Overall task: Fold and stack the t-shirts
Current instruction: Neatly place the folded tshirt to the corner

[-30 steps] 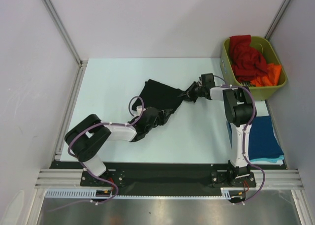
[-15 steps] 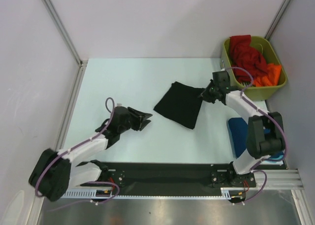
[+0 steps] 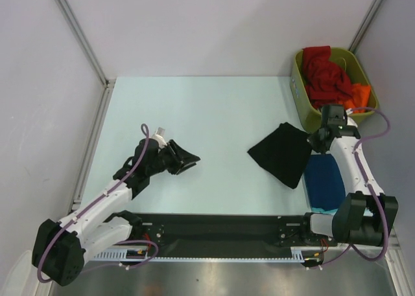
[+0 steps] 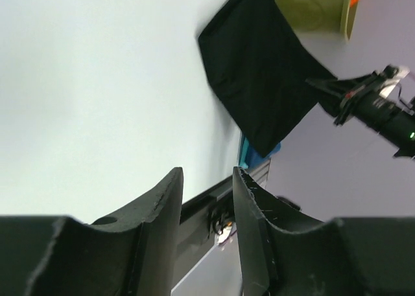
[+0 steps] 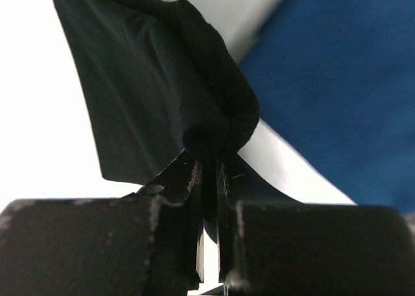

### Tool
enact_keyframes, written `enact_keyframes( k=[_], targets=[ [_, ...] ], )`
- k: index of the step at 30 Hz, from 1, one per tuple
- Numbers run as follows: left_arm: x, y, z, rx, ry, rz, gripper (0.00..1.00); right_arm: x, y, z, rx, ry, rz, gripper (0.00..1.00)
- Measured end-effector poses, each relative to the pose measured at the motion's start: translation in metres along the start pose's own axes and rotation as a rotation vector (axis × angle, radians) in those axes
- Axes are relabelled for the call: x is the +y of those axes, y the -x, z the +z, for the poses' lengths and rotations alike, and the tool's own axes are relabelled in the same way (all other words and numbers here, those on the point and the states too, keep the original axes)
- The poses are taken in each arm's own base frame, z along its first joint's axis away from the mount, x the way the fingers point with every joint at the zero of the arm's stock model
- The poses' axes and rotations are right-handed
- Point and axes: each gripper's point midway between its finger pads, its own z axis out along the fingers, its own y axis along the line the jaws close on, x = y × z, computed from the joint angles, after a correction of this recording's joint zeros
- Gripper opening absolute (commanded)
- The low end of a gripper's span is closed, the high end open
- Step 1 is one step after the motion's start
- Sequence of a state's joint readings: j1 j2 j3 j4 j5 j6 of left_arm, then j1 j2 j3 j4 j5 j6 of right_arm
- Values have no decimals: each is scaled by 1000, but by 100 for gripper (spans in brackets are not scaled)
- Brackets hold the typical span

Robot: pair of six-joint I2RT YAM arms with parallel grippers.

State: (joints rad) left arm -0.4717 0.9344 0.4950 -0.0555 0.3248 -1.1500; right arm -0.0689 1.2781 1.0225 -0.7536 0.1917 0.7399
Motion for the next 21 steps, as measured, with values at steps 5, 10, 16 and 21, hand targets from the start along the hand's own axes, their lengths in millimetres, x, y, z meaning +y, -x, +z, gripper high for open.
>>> enact_keyframes(
  k=[5, 10, 16, 21],
  targets=[
    [-11, -14, 2, 58, -25, 52, 41, -20, 25, -10, -36, -66, 70, 0],
    [-22, -18, 8, 86, -37, 89, 41, -25, 46, -21, -46, -101, 135, 0],
    [-27, -19, 15, 102, -38, 109, 41, -25, 78, -39, -85, -120, 208, 0],
    [-33, -16, 19, 100, -48, 116, 41, -38, 91, -50, -89, -154, 258, 0]
  ],
)
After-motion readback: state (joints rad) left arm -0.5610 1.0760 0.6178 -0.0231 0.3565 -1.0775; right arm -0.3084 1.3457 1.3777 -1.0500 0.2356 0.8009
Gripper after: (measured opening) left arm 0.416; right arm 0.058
